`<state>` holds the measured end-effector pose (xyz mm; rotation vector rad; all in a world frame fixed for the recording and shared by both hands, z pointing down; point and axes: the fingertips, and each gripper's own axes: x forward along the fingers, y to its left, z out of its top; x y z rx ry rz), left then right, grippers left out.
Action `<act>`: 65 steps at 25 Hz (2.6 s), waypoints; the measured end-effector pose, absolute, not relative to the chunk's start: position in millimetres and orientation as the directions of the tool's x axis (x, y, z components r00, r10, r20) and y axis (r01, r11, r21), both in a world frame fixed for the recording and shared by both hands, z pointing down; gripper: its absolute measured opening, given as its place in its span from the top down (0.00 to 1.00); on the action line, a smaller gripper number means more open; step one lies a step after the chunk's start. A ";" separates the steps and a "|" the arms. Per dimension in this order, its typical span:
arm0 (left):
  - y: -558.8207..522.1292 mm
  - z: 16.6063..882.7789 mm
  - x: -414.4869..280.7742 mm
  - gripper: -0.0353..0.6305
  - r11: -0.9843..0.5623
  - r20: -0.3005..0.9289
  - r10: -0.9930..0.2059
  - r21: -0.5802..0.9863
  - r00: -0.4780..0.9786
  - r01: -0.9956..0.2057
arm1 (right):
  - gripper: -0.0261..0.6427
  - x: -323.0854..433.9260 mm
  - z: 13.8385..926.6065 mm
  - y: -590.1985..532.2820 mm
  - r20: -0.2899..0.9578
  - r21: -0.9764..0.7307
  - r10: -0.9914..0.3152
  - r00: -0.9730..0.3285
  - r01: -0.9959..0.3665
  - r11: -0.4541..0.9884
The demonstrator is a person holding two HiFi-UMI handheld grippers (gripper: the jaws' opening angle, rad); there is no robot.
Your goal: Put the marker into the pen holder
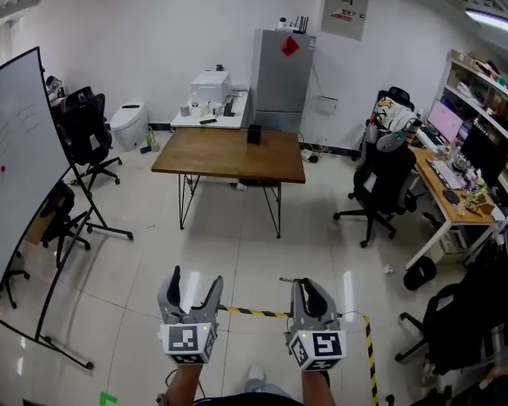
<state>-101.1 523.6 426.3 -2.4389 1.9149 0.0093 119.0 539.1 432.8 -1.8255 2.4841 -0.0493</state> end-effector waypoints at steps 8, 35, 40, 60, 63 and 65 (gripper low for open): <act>459.5 439.1 -53.9 0.37 -0.221 0.005 -0.975 -0.024 0.221 -0.975 | 0.87 155.9 435.9 467.4 -0.023 -0.085 -0.934 -0.355 -0.931 0.356; 196.1 441.5 -32.0 0.39 -0.293 0.030 -0.956 -0.053 0.292 -0.955 | 0.87 170.9 457.6 218.4 0.040 -0.108 -0.949 -0.311 -0.946 0.306; 129.9 433.7 -59.2 0.37 -0.285 -0.021 -0.958 -0.041 0.286 -0.958 | 0.87 129.3 441.1 148.9 0.021 -0.048 -0.935 -0.355 -0.934 0.354; -105.2 469.1 -64.0 0.36 -0.254 0.031 -0.967 -0.019 0.253 -0.967 | 0.87 142.0 471.6 -98.3 0.052 -0.047 -0.926 -0.373 -0.928 0.371; -154.7 454.4 -47.9 0.36 -0.241 -0.007 -0.971 -0.006 0.241 -0.971 | 0.87 159.9 465.7 -148.2 0.045 -0.052 -0.926 -0.376 -0.926 0.373; -185.7 449.2 -36.3 0.36 -0.239 -0.009 -0.971 -0.012 0.239 -0.971 | 0.87 171.4 460.3 -180.0 0.038 -0.067 -0.926 -0.375 -0.926 0.372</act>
